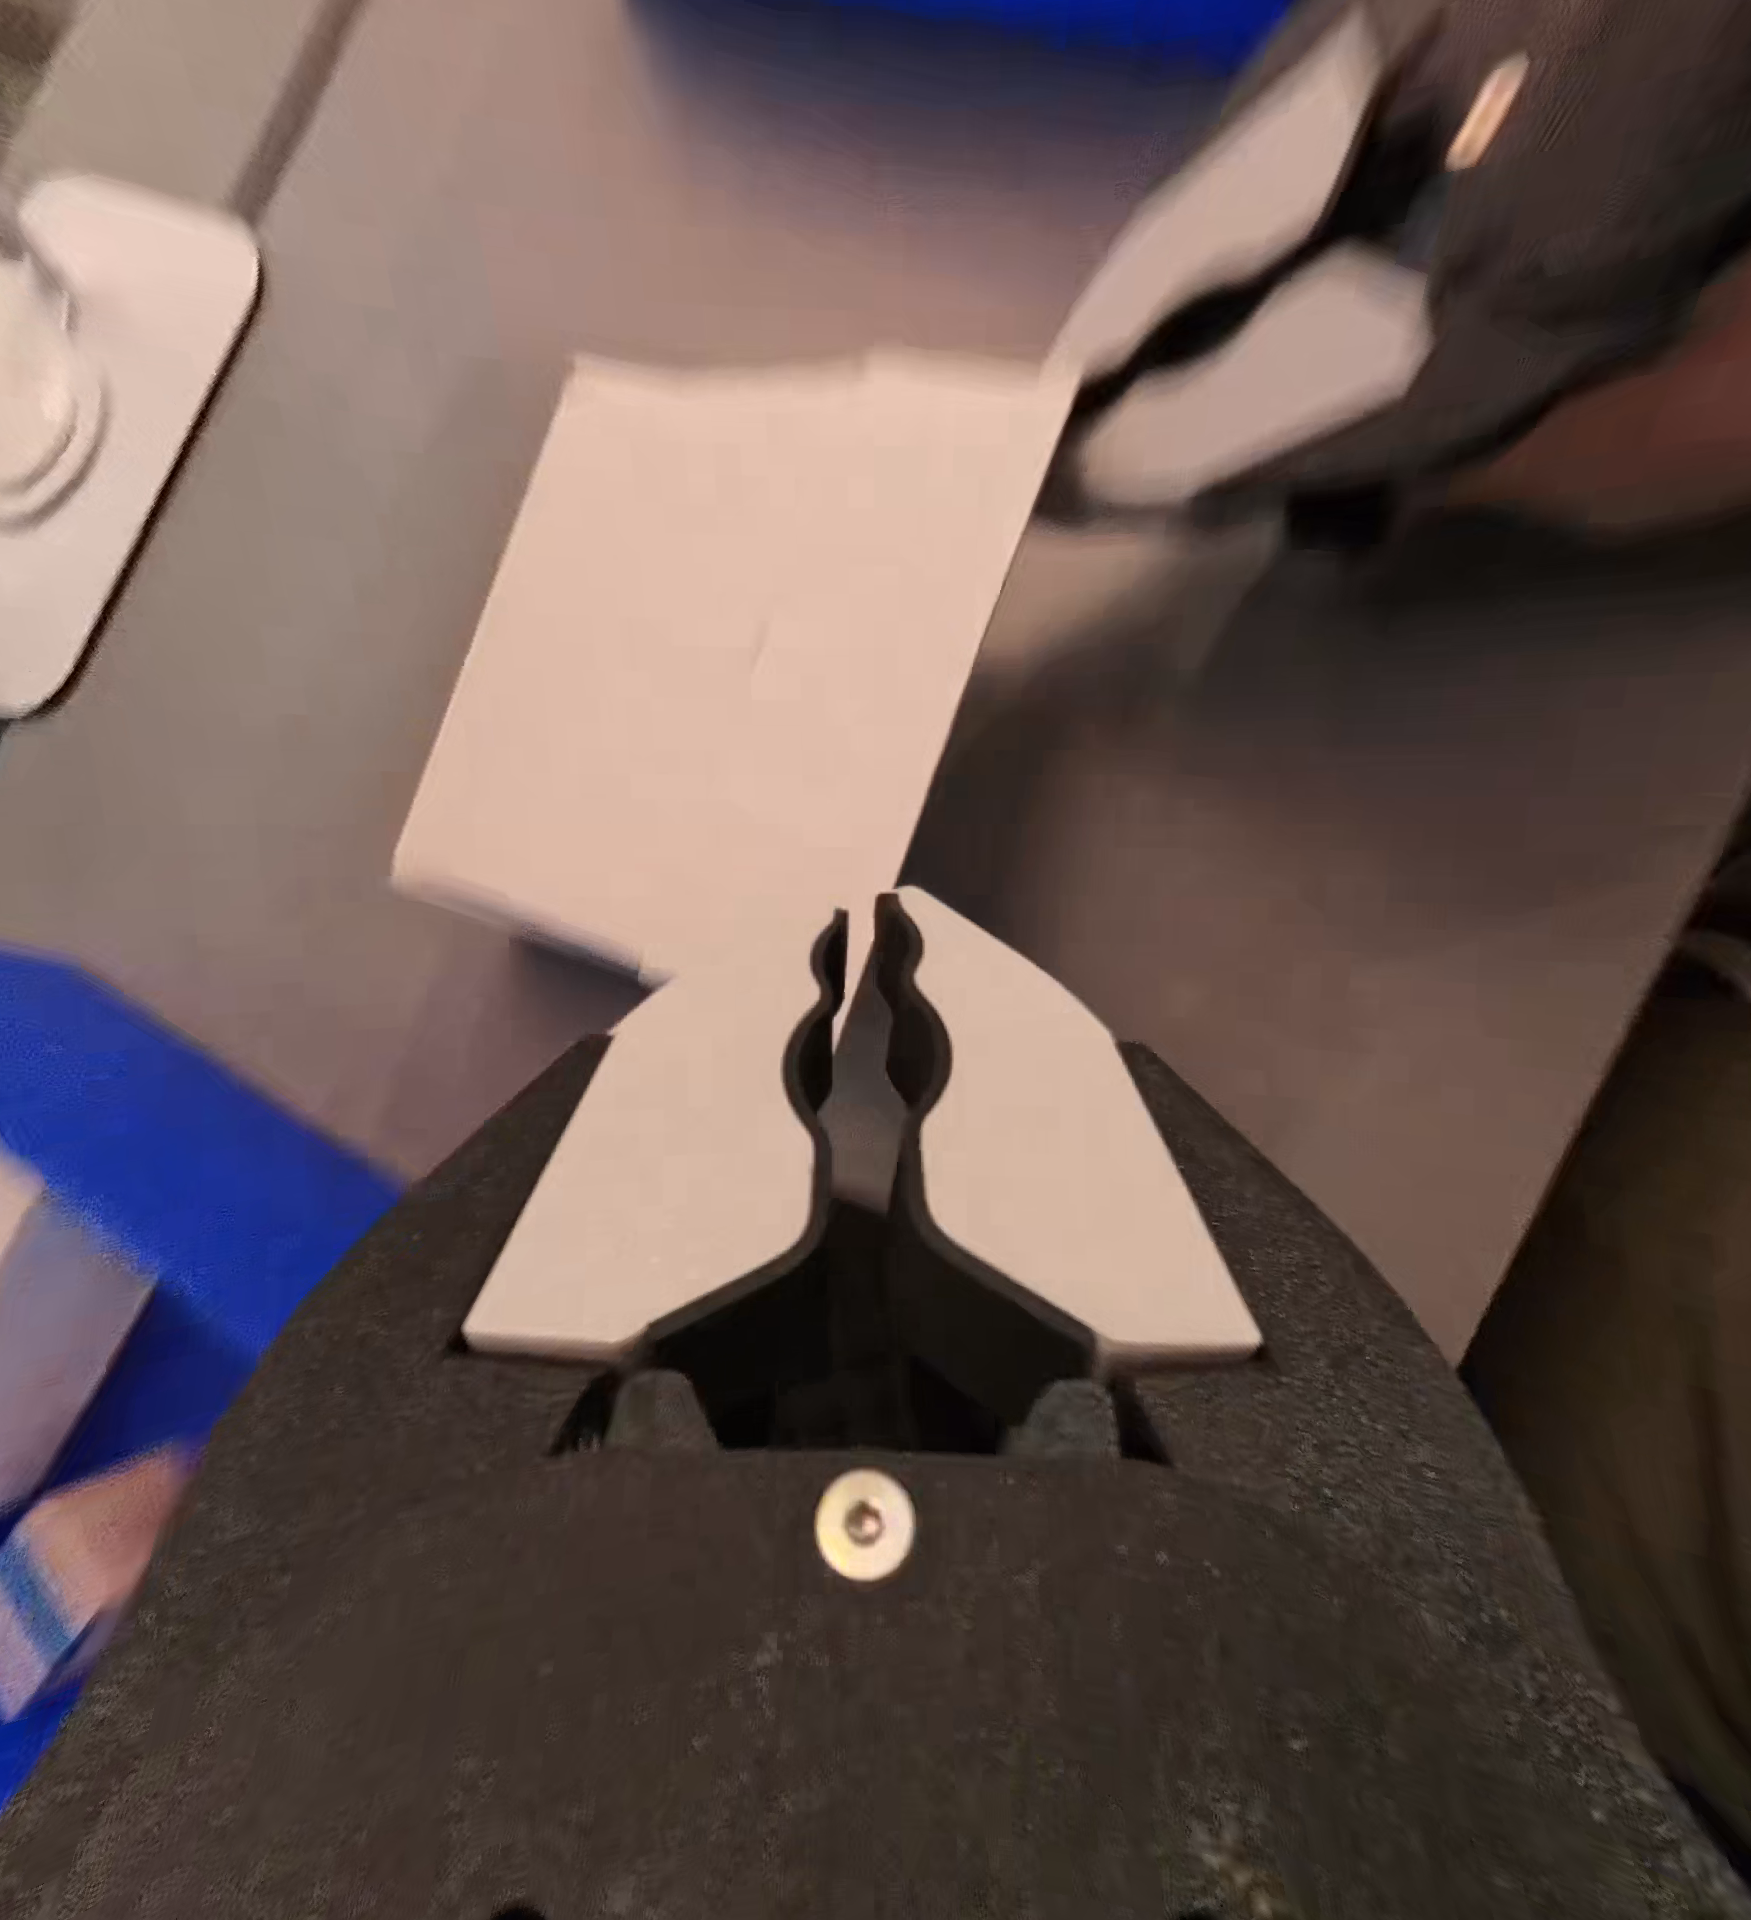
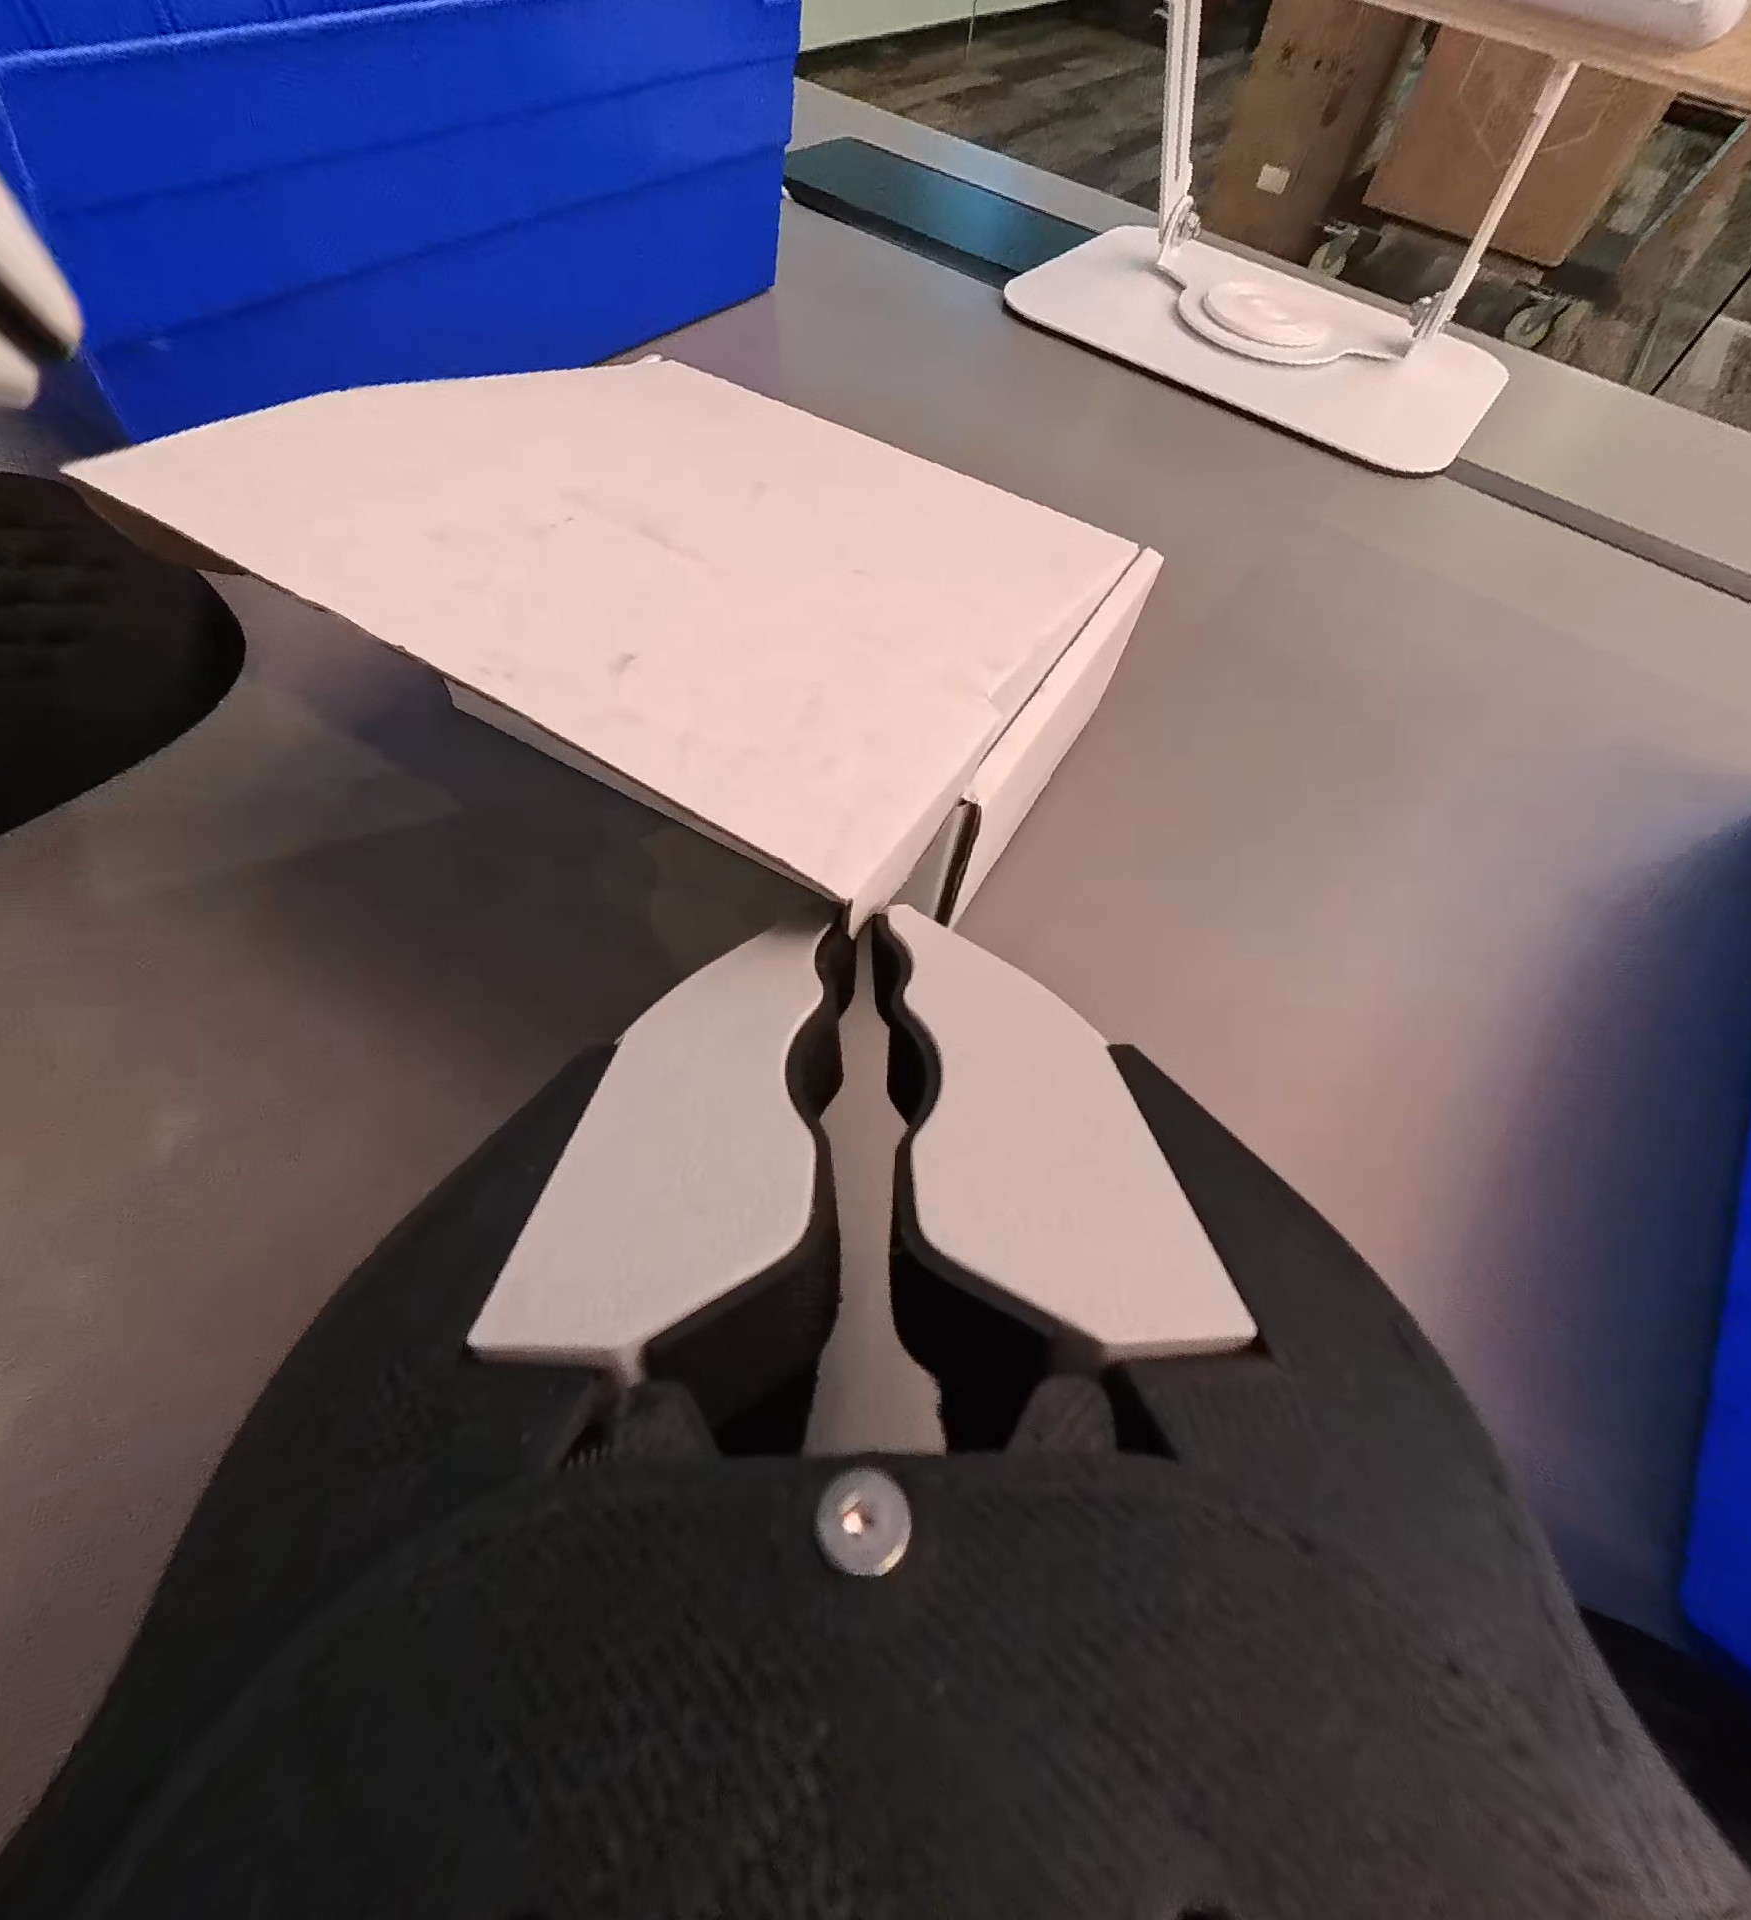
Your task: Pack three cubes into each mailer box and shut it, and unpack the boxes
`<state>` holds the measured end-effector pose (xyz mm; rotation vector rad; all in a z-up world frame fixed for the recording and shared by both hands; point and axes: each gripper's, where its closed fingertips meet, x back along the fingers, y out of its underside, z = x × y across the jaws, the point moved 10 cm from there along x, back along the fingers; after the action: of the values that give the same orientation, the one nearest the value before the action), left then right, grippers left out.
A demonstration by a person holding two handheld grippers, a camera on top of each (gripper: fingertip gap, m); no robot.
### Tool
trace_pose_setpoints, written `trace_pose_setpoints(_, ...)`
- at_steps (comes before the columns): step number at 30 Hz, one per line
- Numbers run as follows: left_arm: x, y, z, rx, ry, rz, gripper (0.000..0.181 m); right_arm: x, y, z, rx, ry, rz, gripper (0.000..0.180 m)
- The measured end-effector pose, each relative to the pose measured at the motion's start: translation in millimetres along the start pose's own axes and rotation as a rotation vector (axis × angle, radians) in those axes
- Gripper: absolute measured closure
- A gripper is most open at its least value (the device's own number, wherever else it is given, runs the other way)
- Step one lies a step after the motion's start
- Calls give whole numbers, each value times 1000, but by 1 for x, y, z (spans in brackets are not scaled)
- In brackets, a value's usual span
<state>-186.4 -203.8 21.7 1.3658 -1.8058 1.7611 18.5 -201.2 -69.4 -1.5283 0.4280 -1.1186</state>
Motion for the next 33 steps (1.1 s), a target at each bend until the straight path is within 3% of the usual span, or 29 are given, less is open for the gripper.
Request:
trace_pose_setpoints(1,-3,-9,-1,30,43,75,174,0,1,0,4,3,-1,176)
trace_pose_setpoints(4,-23,-32,-7,76,56,173,175,0,2,2,-3,9,1,176)
trace_pose_setpoints(11,-79,-39,-18,9,-53,-47,180,2,3,2,-2,21,4,176)
trace_pose_setpoints(21,-83,-37,-25,31,-23,-73,181,3,5,3,17,66,-27,177)
trace_pose_setpoints(33,-87,-37,-30,-3,-6,-107,181,-14,9,23,-214,-133,-158,174)
